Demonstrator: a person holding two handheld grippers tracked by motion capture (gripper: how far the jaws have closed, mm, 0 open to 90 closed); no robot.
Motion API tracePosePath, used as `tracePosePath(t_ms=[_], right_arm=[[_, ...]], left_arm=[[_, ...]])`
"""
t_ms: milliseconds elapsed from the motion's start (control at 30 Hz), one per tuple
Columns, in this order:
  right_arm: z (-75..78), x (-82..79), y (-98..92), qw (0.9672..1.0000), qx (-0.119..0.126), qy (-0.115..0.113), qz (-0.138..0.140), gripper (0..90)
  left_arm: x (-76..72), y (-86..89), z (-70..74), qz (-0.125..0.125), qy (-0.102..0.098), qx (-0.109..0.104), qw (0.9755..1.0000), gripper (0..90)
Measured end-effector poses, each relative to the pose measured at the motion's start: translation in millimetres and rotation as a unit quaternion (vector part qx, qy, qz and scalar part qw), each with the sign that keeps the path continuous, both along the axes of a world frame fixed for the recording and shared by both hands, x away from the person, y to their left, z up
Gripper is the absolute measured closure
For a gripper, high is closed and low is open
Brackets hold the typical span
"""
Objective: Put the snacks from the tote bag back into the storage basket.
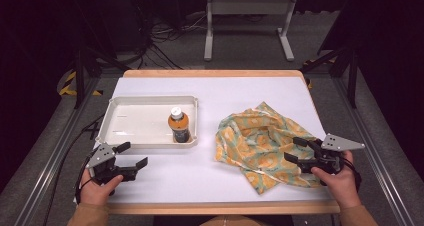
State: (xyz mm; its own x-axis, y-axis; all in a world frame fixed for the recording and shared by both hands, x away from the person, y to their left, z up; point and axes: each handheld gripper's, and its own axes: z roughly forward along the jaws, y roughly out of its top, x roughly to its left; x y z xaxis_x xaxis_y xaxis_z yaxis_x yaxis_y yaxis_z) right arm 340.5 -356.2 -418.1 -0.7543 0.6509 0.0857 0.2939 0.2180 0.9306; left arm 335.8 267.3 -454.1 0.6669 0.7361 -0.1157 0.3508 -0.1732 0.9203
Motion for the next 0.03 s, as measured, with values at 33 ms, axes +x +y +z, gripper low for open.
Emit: tracePosePath(t_ms=[33], right_arm=[[0.0, 0.2, 0.0, 1.0000, 0.000, 0.000, 0.000, 26.9]], left_arm=[[-0.2, 0.0, 0.0, 0.000, 0.000, 0.001, 1.0000, 9.8]])
